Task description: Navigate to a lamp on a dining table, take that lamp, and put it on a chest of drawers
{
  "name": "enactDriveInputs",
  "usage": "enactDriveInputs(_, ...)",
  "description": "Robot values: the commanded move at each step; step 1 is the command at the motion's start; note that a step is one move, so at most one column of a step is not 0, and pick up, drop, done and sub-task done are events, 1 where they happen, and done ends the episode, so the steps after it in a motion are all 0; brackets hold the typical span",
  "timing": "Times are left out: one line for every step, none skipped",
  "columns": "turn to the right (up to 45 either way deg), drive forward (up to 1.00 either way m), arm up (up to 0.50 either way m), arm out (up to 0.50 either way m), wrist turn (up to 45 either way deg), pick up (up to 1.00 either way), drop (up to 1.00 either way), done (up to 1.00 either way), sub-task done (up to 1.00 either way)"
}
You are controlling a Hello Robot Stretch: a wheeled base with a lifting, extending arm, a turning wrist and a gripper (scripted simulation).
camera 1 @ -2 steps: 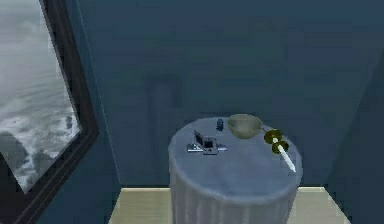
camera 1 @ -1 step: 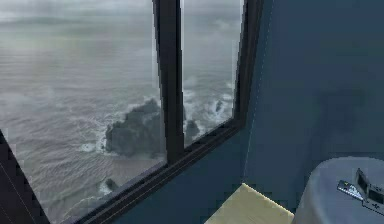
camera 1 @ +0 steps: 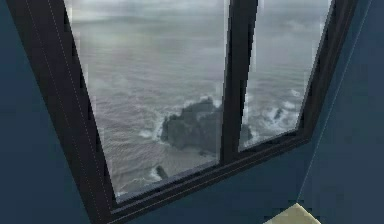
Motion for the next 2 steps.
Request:
enactDriveInputs(0.0,0.00,0.50,0.00,0.0,0.00,0.00,0.00,0.00)
enactDriveInputs(0.0,0.00,0.38,0.00,0.0,0.00,0.00,0.00,0.00)
